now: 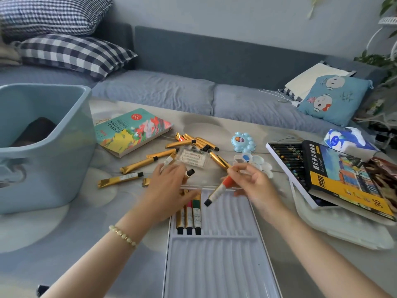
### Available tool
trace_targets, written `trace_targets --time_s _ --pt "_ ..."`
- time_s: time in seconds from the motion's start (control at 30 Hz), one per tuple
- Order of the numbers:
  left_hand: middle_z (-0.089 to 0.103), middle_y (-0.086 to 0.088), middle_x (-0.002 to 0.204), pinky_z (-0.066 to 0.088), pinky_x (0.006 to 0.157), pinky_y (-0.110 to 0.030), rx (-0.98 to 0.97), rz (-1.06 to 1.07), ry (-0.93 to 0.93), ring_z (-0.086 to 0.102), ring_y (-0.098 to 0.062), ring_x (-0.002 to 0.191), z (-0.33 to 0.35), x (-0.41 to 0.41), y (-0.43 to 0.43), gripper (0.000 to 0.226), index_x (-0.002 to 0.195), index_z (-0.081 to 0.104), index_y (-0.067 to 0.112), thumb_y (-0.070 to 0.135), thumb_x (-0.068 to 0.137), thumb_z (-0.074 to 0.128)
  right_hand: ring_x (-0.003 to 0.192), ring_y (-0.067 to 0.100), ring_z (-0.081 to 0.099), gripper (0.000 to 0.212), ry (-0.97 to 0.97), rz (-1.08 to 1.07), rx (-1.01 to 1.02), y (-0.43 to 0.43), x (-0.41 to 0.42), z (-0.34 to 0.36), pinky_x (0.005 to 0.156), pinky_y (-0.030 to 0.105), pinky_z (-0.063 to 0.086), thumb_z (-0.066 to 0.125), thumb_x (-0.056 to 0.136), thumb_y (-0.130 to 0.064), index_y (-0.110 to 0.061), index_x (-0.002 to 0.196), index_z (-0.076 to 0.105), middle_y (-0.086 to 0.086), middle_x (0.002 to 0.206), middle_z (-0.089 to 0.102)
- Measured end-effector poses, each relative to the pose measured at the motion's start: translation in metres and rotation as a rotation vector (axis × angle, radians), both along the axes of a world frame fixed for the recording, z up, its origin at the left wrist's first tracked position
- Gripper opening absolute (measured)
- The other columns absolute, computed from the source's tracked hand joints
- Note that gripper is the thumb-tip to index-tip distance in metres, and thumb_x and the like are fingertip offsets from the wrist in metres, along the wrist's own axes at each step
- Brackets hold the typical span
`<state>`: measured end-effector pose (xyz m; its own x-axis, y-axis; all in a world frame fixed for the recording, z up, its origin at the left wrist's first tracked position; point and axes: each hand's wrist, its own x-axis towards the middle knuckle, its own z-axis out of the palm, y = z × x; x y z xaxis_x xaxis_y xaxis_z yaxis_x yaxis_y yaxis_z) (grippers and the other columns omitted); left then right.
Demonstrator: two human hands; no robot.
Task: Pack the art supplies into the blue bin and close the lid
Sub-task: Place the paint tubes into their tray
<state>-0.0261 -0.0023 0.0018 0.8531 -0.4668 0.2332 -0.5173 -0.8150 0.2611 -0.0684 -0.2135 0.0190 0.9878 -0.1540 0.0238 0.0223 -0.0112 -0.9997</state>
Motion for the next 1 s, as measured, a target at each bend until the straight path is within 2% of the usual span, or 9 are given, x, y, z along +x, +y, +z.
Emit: trace_targets --time_s 0.1,0.2,0.3,0.37,0.43,0.6,0.77,0.93,1.0 --pt "0.053 0.005 0.125 0.002 0.118 -0.039 0.054 0.011 0.017 0.035 -0.013 0.133 -0.008 -0.005 -0.003 0.053 0.108 0.047 0.022 0.069 0.083 0.046 0.072 0.018 0.063 0.012 -0.009 0.089 -0.124 0.009 0.004 -0.017 0.049 0.019 0.051 0.057 0.092 -0.009 -0.012 0.099 0.066 0.019 0.083 0.068" --pt "0.053 0.006 0.127 0.001 0.118 -0.04 0.032 0.03 0.009 0.035 -0.012 0.133 -0.011 -0.007 -0.004 0.053 0.109 0.045 0.022 0.068 0.082 0.046 0.063 0.006 0.062 0.021 0.003 0.182 -0.224 0.011 0.009 -0.021 0.048 0.019 0.049 0.052 0.094 -0.01 -0.011 0.111 0.066 0.003 0.074 0.065" --pt "0.056 0.006 0.121 0.001 0.118 -0.039 0.021 0.034 0.006 0.038 -0.012 0.13 -0.013 -0.005 -0.003 0.044 0.102 0.045 0.023 0.064 0.086 0.044 0.072 0.007 0.068 0.023 0.027 0.274 -0.289 0.012 0.012 -0.02 0.049 0.018 0.048 0.049 0.096 -0.013 -0.018 0.111 0.066 0.0 0.075 0.065" --pt "0.056 0.007 0.12 0.003 0.119 -0.04 0.009 0.041 0.021 0.039 -0.012 0.13 -0.015 -0.004 -0.003 0.038 0.097 0.042 0.025 0.061 0.089 0.043 0.078 0.013 0.07 0.021 0.024 0.283 -0.276 0.016 0.012 -0.023 0.049 0.019 0.048 0.049 0.096 -0.015 -0.022 0.106 0.066 0.004 0.078 0.067" --pt "0.055 0.007 0.121 0.004 0.119 -0.04 -0.008 0.055 0.036 0.039 -0.012 0.13 -0.016 -0.003 -0.003 0.036 0.095 0.039 0.026 0.061 0.088 0.044 0.073 0.017 0.068 0.014 0.014 0.235 -0.227 0.019 0.011 -0.027 0.05 0.02 0.049 0.052 0.095 -0.015 -0.02 0.1 0.064 0.01 0.08 0.068" --pt "0.055 0.008 0.121 0.001 0.118 -0.04 -0.018 0.069 0.049 0.038 -0.012 0.129 -0.016 -0.002 -0.003 0.036 0.094 0.038 0.026 0.061 0.087 0.046 0.065 0.009 0.068 0.003 -0.03 0.133 -0.085 0.025 0.011 -0.032 0.052 0.022 0.053 0.052 0.094 -0.009 -0.008 0.093 0.053 0.01 0.076 0.07" --pt "0.055 0.007 0.124 0.002 0.118 -0.039 -0.011 0.075 0.052 0.038 -0.012 0.13 -0.013 -0.004 -0.004 0.033 0.095 0.035 0.027 0.057 0.089 0.047 0.053 0.008 0.057 0.003 -0.07 0.1 -0.298 0.027 0.008 -0.041 0.047 0.022 0.049 0.064 0.088 -0.011 -0.009 0.089 0.067 0.005 0.074 0.064" --pt "0.055 0.005 0.123 0.002 0.118 -0.039 -0.019 0.075 0.034 0.038 -0.012 0.13 -0.015 -0.005 -0.004 0.024 0.096 0.037 0.025 0.05 0.095 0.04 0.069 0.004 0.052 0.007 -0.175 0.12 -0.678 0.031 0.003 -0.043 0.063 0.013 0.043 0.071 0.083 -0.016 -0.019 0.089 0.07 -0.002 0.08 0.057" --pt "0.054 0.003 0.126 0.004 0.118 -0.039 -0.046 0.06 0.005 0.035 -0.014 0.134 -0.018 -0.004 -0.002 0.031 0.102 0.044 0.024 0.049 0.097 0.027 0.065 0.003 0.049 0.014 -0.131 0.108 -0.642 0.032 0.001 -0.041 0.06 0.012 0.041 0.072 0.082 -0.014 -0.021 0.092 0.066 -0.004 0.076 0.056"
